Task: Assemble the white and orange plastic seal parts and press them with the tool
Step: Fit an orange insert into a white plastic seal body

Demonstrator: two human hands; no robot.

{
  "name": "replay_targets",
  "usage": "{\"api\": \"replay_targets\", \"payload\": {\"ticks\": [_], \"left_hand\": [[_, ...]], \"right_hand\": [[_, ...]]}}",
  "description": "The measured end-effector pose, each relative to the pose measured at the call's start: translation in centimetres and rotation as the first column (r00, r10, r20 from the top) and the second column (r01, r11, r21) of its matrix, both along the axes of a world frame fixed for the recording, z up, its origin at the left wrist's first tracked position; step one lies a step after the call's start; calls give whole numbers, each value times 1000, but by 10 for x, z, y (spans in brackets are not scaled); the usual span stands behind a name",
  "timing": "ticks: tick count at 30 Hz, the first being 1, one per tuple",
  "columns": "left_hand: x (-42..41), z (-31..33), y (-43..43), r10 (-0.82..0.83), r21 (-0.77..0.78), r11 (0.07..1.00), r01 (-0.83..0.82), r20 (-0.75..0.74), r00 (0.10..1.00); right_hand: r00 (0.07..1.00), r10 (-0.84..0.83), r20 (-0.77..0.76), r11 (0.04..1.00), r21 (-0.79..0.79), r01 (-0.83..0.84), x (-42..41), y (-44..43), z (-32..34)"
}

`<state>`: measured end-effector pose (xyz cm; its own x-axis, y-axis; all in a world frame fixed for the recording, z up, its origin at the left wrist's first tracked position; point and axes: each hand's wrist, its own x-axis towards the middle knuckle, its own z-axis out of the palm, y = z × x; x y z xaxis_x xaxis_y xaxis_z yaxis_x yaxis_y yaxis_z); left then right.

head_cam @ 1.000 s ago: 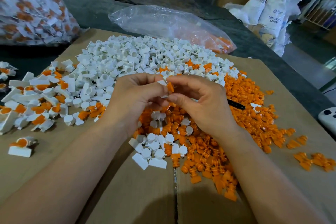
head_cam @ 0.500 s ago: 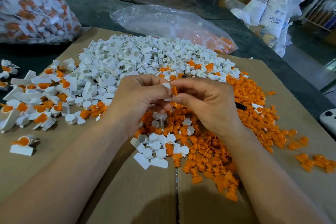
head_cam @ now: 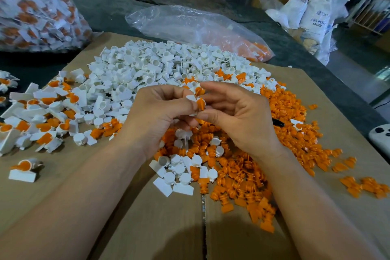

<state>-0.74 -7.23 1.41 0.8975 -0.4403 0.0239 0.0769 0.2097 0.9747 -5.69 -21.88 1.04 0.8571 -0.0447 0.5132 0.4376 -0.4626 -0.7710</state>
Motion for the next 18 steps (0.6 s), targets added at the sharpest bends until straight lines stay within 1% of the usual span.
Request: {"api": "replay_targets", "payload": {"ticks": [9, 18], "left_hand": [[-1, 1, 0, 14, -29, 999, -12, 81, 997], [0, 1, 1, -5, -14, 1000, 6, 69, 998]], "right_hand": [[1000, 29, 10, 999, 36, -29, -2, -1, 3], [997, 66, 39, 997, 28, -67, -2, 2, 5]]}}
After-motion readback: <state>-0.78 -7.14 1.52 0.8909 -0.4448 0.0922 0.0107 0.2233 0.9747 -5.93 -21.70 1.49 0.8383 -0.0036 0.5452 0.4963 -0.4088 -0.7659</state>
